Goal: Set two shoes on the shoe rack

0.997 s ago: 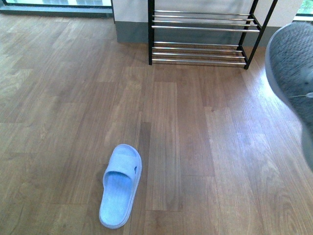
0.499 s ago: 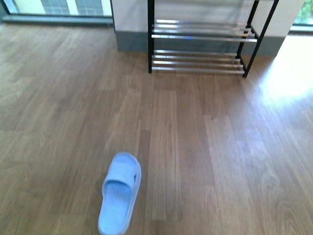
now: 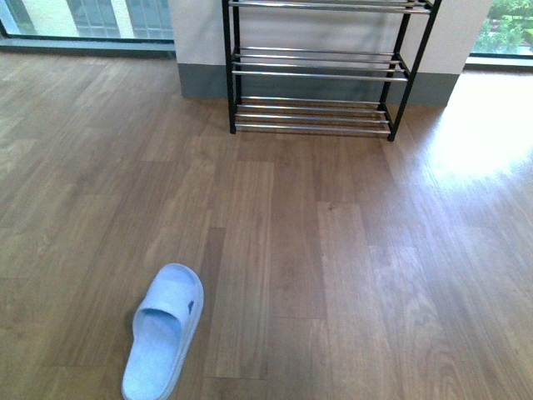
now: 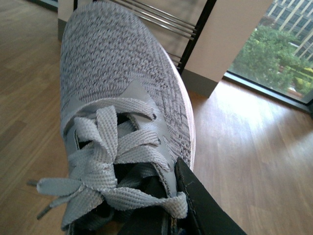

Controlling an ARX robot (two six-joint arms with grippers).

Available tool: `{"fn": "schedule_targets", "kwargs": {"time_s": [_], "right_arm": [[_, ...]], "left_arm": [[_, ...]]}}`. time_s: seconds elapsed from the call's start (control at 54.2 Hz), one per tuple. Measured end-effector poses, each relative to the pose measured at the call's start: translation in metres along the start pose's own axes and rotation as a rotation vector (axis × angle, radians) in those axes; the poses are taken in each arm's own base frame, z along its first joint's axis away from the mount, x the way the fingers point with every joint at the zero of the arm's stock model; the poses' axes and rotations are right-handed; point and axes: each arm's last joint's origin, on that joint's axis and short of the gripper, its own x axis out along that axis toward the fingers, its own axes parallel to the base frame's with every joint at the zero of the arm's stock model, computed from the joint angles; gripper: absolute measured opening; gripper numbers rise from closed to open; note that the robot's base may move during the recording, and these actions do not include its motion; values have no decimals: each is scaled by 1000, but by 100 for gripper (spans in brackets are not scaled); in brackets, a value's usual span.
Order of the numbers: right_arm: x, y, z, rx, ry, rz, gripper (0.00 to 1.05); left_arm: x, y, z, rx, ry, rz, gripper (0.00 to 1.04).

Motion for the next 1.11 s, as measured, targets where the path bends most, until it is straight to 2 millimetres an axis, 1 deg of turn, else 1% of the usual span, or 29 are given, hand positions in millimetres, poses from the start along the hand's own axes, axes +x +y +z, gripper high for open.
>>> {"fn": "schedule_targets", "kwargs": {"time_s": [1.108], "right_arm": [[0, 0, 0, -6, -7, 9, 1]], "left_arm": [[0, 0, 0, 0, -1, 1, 2]]}}
